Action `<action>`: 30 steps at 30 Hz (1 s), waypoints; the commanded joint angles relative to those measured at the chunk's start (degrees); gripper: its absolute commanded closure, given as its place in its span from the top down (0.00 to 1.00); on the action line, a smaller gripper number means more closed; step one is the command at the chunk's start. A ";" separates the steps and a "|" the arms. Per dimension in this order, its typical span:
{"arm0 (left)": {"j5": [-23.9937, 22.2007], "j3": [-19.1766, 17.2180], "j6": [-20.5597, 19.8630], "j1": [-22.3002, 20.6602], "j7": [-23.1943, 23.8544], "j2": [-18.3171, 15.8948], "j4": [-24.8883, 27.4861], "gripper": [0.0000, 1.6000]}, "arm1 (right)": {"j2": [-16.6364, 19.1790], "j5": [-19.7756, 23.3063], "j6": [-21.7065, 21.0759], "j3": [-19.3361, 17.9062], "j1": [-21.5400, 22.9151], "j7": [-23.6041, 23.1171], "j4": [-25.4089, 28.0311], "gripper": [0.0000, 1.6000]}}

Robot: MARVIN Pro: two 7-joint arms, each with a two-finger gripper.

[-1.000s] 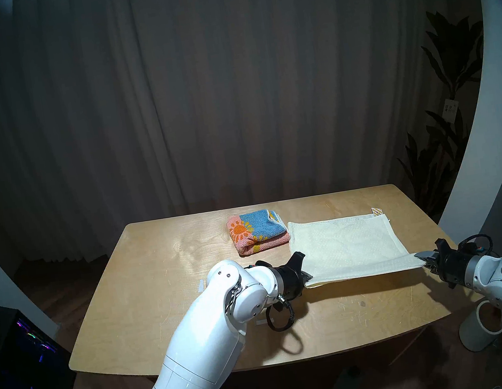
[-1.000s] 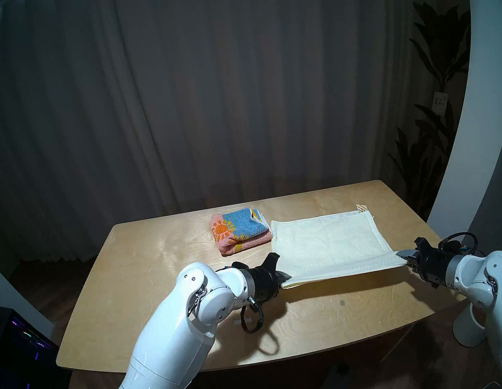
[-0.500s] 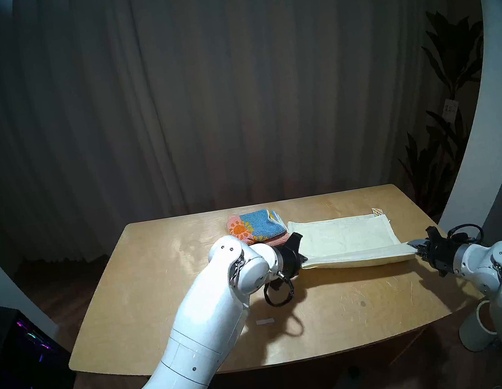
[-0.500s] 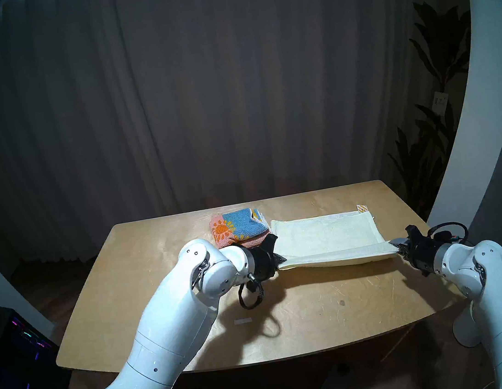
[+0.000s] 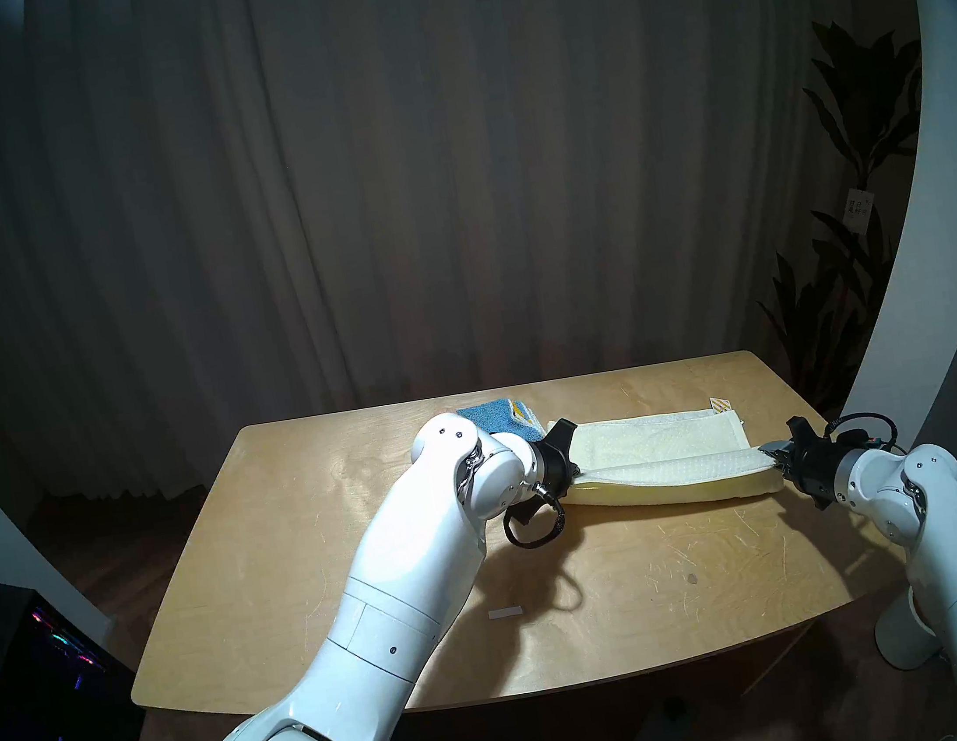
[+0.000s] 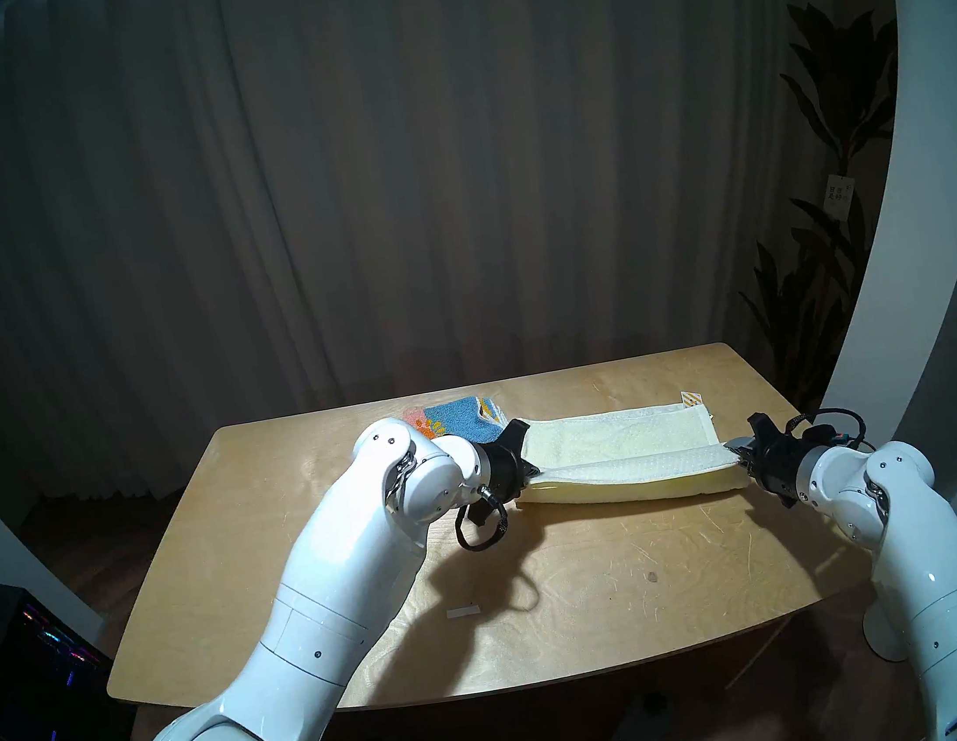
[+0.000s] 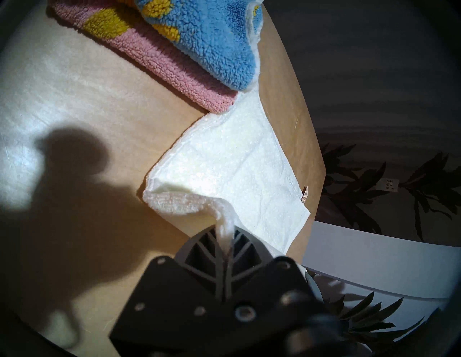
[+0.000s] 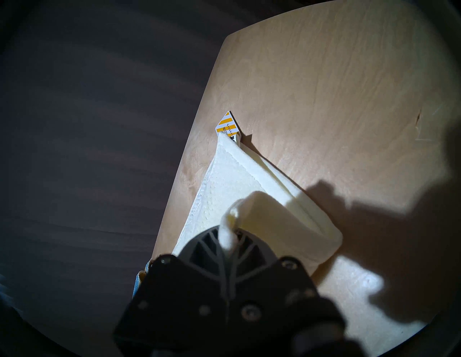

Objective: Fold each towel twice and stack them on table

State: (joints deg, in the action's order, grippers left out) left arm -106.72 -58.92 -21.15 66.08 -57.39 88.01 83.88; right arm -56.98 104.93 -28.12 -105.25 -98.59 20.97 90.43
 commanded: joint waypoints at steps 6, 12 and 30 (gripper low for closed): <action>2.72 1.23 -0.28 -8.92 0.81 4.79 -5.70 0.00 | 0.74 -2.26 2.78 1.21 7.90 -1.02 -3.31 0.00; 4.39 1.35 -0.56 -11.62 2.31 6.03 -10.77 0.00 | 1.05 -3.78 3.37 2.55 10.52 -1.59 -6.40 0.00; 8.84 1.81 -0.86 -19.56 7.86 8.92 -26.70 0.00 | 0.21 -7.51 5.25 8.94 20.06 -3.36 -15.49 0.00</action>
State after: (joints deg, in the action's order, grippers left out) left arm -99.46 -57.26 -22.18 51.78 -51.57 95.70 60.37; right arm -56.99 98.51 -24.04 -96.79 -83.60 19.03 76.31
